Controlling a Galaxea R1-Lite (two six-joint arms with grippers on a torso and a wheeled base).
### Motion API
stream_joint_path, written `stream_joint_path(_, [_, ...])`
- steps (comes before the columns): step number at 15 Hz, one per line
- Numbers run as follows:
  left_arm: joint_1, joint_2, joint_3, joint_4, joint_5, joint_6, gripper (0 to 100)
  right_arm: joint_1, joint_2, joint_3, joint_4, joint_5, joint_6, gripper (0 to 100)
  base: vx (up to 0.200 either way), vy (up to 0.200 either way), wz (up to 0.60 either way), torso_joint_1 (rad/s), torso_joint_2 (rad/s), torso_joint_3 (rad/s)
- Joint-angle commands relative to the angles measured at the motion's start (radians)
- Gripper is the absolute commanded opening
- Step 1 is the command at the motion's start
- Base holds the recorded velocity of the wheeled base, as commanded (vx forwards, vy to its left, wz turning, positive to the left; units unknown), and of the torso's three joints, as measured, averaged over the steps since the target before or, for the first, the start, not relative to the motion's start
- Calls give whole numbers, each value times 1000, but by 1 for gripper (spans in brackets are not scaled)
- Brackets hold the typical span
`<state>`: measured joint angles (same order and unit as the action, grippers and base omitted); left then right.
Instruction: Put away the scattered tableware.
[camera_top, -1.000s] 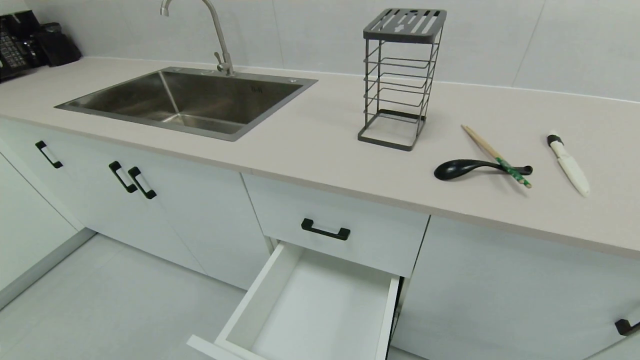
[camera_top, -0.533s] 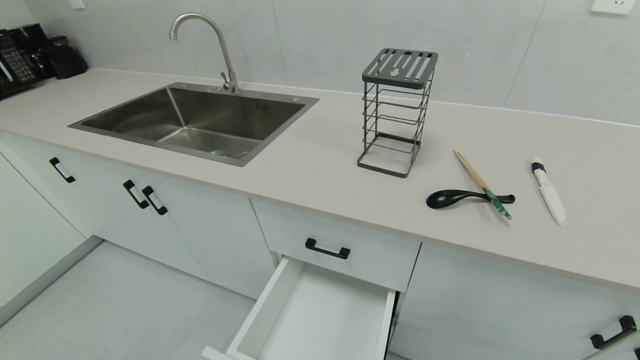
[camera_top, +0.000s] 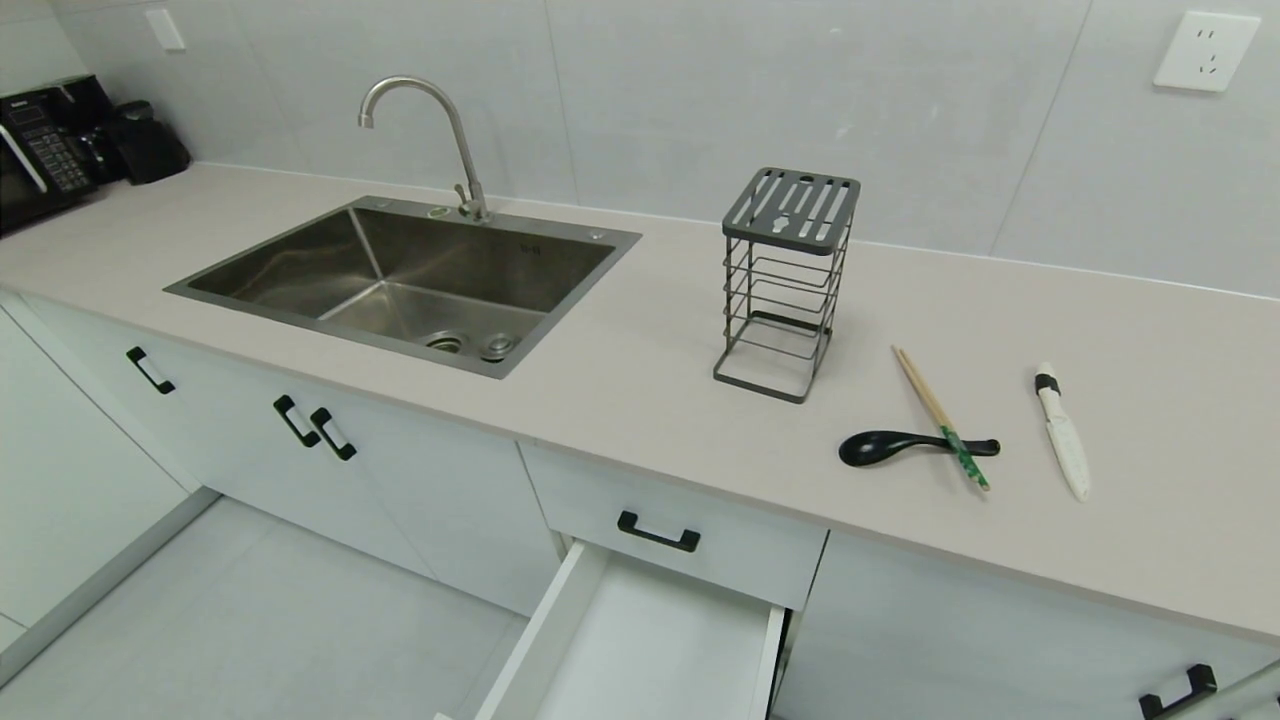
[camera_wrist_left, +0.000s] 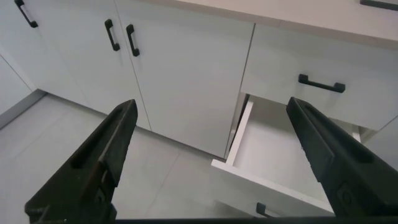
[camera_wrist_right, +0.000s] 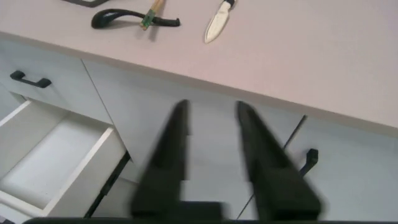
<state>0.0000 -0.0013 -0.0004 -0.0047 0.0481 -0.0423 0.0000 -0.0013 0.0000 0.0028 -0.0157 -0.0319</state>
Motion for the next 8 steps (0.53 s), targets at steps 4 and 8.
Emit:
stream_joint_path(4, [0,1,0,0,-1,-1,100,0,1,0,-3,0,15,100,0,0,0,29,-49,-22])
stream_joint_path(8, [0,1,0,0,-1,-1,100,0,1,0,-153,23,4,100,0,0,0,0,0,0])
